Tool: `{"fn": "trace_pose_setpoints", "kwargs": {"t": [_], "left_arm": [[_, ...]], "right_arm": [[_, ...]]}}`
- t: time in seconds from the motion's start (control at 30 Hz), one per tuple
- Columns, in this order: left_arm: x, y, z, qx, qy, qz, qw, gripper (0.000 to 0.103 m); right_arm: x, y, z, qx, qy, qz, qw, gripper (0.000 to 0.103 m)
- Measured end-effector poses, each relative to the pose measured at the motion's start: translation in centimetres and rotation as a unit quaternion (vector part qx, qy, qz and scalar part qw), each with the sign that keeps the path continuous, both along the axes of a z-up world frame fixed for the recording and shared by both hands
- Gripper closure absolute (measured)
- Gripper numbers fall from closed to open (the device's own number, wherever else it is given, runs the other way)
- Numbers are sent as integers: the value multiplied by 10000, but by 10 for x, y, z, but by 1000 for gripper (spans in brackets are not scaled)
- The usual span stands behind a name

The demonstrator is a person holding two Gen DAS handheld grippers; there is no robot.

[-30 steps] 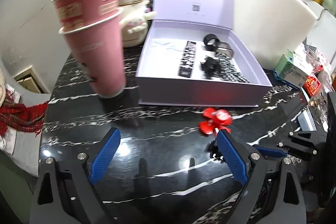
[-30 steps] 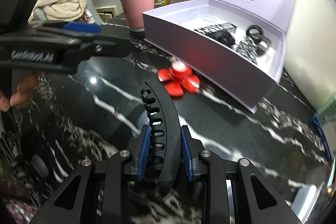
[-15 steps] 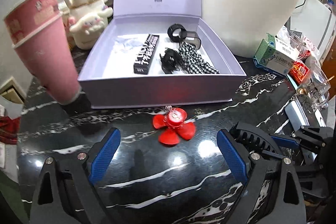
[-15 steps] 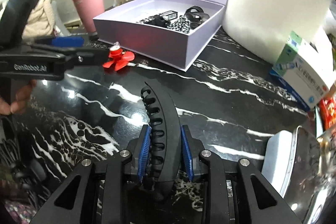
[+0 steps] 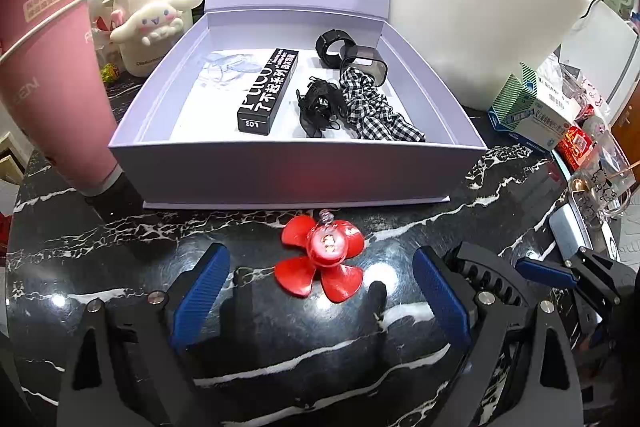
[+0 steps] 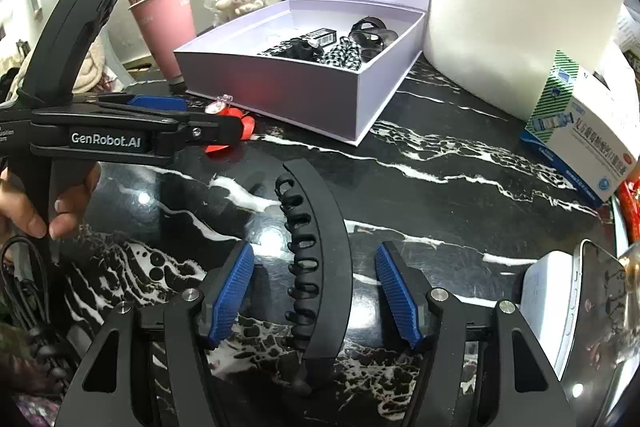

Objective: Organize rigid objects
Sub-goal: 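Grasp the red fan clip with the left tool while the right tool holds the claw clip, then carry the red fan clip and black claw clip with both tools to the lavender box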

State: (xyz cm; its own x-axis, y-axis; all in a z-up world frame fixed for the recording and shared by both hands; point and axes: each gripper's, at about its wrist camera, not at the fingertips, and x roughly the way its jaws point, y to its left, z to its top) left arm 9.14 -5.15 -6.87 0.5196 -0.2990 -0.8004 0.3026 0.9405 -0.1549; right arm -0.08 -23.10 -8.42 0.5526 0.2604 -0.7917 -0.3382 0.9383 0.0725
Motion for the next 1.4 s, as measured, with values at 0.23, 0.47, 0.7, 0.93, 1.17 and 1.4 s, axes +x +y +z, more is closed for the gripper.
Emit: {"fn": "trace_pose_setpoints", "kwargs": {"t": [0.23,0.47,0.7,0.93,1.17,1.4], "left_arm": [[3,2,-10,-46,70,50,10000,25],[4,-5,-11,226,-112,-28,9997,59],[-6,-2,-9,65,-63,-120,9999,65],[-26,-1,-8,-16,-25,-190,9998,65],[-47,2,-8,-85,44,-210,9997,65],[-79,10,-7,82,38,-167,9998,65]], "right_arm": [[1,1,0,21,6,110,9999,39],[3,5,-1,31,-32,252,9997,39],[4,9,-2,-87,-103,251,9996,67],[-3,10,-2,-14,-59,292,9996,73],[-16,8,-2,-12,-61,234,9997,73],[-32,8,0,103,0,266,9996,73]]}}
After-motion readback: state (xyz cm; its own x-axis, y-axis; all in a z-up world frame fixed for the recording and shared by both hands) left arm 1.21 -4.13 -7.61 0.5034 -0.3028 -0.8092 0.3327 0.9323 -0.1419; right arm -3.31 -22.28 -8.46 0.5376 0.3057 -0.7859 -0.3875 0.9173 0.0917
